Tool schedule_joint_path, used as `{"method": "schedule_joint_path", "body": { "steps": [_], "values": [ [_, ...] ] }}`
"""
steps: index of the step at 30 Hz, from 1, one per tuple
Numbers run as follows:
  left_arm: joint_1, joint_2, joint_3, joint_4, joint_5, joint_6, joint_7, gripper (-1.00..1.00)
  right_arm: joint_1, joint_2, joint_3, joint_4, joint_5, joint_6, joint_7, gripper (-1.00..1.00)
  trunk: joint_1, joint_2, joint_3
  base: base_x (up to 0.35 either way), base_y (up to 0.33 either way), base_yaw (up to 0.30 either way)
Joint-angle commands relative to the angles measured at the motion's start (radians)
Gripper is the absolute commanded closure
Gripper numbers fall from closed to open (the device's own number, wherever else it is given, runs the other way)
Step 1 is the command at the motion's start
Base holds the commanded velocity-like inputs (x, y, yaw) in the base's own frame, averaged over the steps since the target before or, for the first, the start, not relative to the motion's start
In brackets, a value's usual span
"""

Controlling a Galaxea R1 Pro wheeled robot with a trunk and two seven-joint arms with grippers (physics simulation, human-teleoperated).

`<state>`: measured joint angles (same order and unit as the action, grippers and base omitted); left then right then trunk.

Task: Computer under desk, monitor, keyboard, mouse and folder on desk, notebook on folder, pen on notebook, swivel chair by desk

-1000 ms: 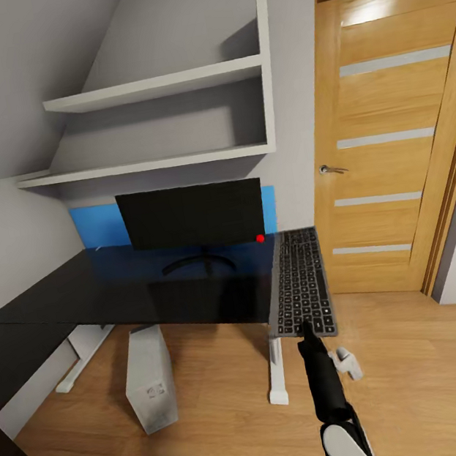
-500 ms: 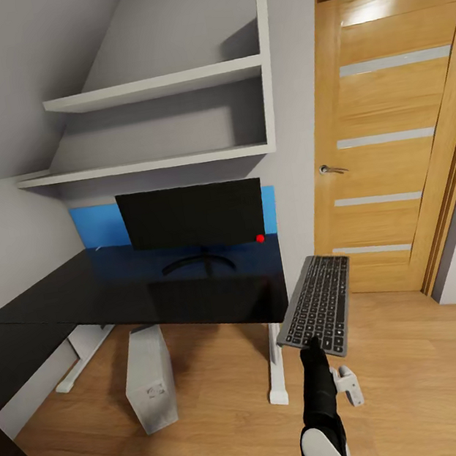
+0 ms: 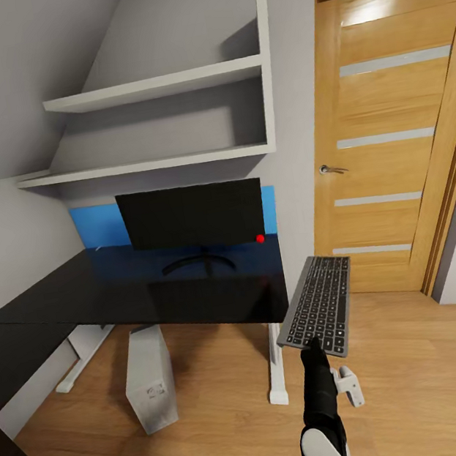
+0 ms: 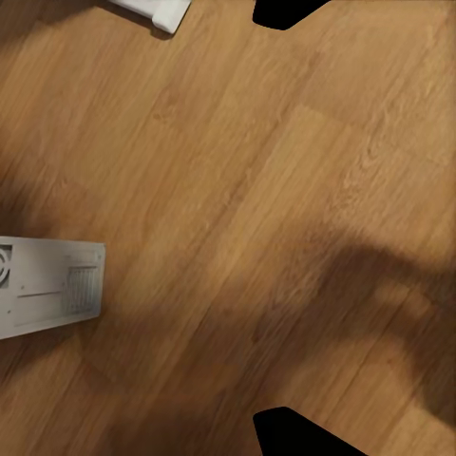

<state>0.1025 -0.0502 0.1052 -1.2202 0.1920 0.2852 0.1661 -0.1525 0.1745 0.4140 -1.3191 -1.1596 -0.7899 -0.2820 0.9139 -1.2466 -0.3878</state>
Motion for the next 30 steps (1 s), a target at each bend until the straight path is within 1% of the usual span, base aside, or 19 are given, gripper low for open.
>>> {"method": "schedule_joint_path", "body": {
  "steps": [1, 2, 6, 15, 30],
  "values": [
    [0.0, 0.0, 0.001, -0.002, 0.011, 0.005, 0.004, -1.0, -0.001, 0.0, 0.002, 0.0, 0.004, -0.003, -0.006, 1.0, 0.0, -0.001, -0.001, 0.0, 0.0, 0.0],
    [0.0, 0.0, 0.001, -0.002, 0.011, 0.005, 0.004, -1.0, -0.001, 0.0, 0.001, 0.0, 0.004, -0.003, -0.006, 1.0, 0.0, -0.001, -0.001, 0.0, 0.0, 0.0],
    [0.0, -0.001, 0.001, -0.002, 0.011, 0.003, 0.004, -1.0, -0.001, 0.0, -0.001, 0.0, 0.005, -0.003, -0.006, 1.0, 0.0, -0.001, -0.001, 0.298, 0.035, 0.0],
    [0.0, 0.0, -0.001, 0.0, 0.011, 0.004, 0.006, -1.0, -0.001, 0.0, -0.003, 0.0, 0.005, -0.003, -0.006, 1.0, 0.0, -0.001, -0.001, 0.199, 0.136, 0.0],
    [0.0, 0.0, -0.003, 0.018, 0.011, 0.006, 0.006, -1.0, -0.001, 0.0, -0.007, 0.0, 0.003, -0.003, -0.006, 1.0, 0.0, -0.001, -0.001, 0.011, 0.046, 0.0]
  ]
}}
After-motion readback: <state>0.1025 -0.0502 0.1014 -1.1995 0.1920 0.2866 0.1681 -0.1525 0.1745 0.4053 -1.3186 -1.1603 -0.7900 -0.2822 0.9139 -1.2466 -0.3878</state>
